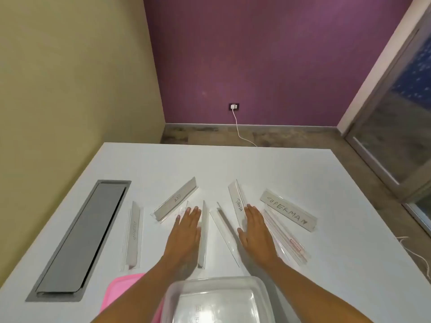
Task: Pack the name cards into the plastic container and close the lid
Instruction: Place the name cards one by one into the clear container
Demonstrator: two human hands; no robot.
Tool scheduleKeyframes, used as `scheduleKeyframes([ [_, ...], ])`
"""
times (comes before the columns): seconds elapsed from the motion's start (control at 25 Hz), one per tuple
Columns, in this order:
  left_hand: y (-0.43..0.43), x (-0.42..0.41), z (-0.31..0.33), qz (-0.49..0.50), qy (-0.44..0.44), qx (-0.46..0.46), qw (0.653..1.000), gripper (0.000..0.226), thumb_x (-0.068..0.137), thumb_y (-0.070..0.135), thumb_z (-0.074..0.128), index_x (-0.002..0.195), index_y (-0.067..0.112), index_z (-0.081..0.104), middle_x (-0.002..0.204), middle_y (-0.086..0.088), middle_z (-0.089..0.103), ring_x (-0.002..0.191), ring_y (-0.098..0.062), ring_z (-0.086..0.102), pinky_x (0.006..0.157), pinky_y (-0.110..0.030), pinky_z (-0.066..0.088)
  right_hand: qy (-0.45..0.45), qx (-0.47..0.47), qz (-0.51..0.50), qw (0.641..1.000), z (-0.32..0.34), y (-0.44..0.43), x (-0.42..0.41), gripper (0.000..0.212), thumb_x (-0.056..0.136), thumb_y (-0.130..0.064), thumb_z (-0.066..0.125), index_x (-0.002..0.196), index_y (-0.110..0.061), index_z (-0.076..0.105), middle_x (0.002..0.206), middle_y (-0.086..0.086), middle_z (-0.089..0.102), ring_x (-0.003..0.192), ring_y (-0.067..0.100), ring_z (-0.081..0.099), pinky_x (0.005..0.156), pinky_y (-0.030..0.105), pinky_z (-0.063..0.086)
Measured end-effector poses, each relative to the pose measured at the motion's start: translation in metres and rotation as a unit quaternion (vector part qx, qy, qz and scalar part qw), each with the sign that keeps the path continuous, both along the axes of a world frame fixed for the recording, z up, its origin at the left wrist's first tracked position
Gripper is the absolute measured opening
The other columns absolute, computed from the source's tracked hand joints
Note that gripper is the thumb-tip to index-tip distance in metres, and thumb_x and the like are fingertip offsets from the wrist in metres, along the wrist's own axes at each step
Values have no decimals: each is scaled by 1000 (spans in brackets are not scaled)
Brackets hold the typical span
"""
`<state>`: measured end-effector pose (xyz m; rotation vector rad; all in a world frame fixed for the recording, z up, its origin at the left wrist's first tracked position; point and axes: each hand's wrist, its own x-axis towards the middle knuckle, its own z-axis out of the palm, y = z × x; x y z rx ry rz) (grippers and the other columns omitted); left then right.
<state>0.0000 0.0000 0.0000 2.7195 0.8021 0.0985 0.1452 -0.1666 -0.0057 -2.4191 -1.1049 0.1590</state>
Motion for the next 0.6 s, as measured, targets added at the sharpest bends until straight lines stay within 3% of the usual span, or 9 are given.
scheduleKeyframes([
  [0.08, 4, 9, -10, -32, 30, 27, 999, 52, 100, 21, 27, 150, 17, 14, 160, 2, 11, 148, -20, 5, 121, -38, 4, 50, -7, -2, 999, -15, 4, 5, 57, 97, -31, 45, 146, -12, 24, 153, 3, 30, 142, 18, 27, 114, 31, 29],
  [0.16, 6, 14, -16, -27, 55, 0, 998, 53, 99, 19, 27, 150, 17, 14, 161, 2, 8, 149, -16, 3, 121, -34, 1, 53, -31, 4, 998, -26, 6, 6, 53, 96, -31, 47, 143, -12, 31, 148, 3, 38, 137, 18, 35, 115, 32, 29],
  [0.24, 7, 18, -21, -33, 73, -15, 997, 54, 99, 20, 27, 151, 16, 11, 161, 2, 6, 149, -13, 1, 121, -31, -1, -21, -55, 28, 998, -36, 8, 8, 48, 93, -30, 53, 135, -9, 44, 140, 5, 48, 133, 20, 42, 118, 36, 25],
  [0.36, 6, 23, -22, -28, 83, -19, 996, 57, 99, 18, 29, 151, 13, 5, 161, 0, 3, 148, -12, 3, 120, -29, 1, -142, -90, 52, 984, -40, 12, 12, 31, 79, -26, 69, 107, -11, 66, 115, 5, 68, 116, 22, 60, 111, 47, 35],
  [0.44, 5, 25, -21, -25, 89, -30, 995, 59, 98, 17, 31, 151, 12, 4, 161, -1, 2, 148, -12, 4, 121, -29, 1, -176, -99, 54, 978, -40, 16, 14, 23, 73, -20, 74, 94, -13, 71, 99, 2, 73, 107, 21, 66, 107, 49, 38],
  [0.6, 4, 28, -15, -31, 90, -50, 994, 58, 100, 22, 31, 151, 11, 6, 161, -3, 0, 149, -14, 2, 121, -31, 0, -189, -65, 42, 979, -41, 16, 18, 32, 71, -5, 75, 103, -5, 70, 101, 7, 74, 106, 24, 67, 106, 52, 38],
])
